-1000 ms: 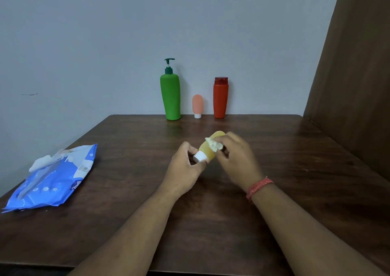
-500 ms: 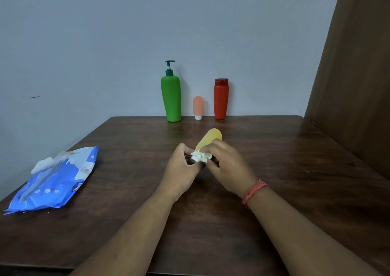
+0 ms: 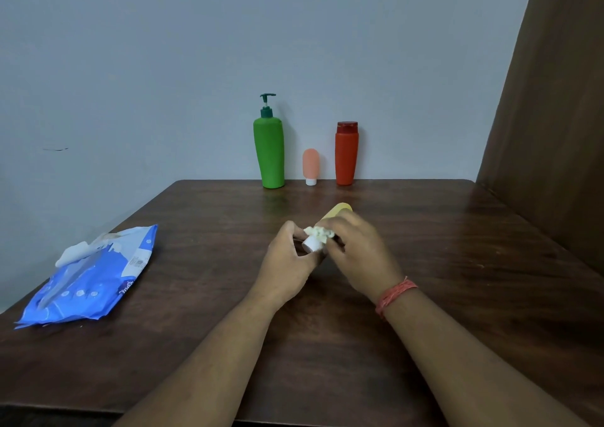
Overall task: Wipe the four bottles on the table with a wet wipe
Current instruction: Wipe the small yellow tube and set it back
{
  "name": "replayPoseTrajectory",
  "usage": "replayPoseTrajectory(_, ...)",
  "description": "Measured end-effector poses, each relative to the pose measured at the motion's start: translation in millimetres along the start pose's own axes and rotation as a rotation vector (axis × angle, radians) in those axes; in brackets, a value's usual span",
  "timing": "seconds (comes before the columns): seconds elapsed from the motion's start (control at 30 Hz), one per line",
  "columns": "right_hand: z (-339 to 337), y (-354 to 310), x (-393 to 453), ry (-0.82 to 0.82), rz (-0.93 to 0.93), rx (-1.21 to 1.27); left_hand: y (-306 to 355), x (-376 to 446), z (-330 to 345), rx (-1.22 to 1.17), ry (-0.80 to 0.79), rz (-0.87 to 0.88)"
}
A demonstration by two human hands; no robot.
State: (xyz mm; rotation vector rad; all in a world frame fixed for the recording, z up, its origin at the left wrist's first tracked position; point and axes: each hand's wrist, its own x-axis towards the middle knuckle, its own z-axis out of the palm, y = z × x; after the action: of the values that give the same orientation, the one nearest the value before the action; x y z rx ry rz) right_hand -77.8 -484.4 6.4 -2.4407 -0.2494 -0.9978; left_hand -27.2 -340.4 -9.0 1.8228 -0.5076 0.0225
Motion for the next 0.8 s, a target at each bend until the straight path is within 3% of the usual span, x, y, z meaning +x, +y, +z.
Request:
replayPoseTrajectory(0.1,-10,14,4,0.211,0.16,0.026,0,0,1,-0.009,-0.026,-0.017)
replayPoseTrajectory(0.2,-21,30,2,0.277,0.284,-0.036,0,-1,2,-0.007,-0.08,-0.012)
replayPoseTrajectory(0.3,-21,28,0,0.26,0.268,-0.046,0,-1,2,-0.08,-0.079,-0.021)
replayPoseTrajectory(0.43,-7,15,-3,0.081,0.085,-0.008,-1,-1,-3,-0.172,-0.047,-0.058)
replayPoseTrajectory(0.67,-23,29,2,0.325,0.329,-0.067,-2,-2,2,-0.146,-0.184,-0.023)
replayPoseTrajectory(0.8,-18,24,-1,0.206,0.156,-0.02,-3,-1,1,-0.152,-0.135,-0.031)
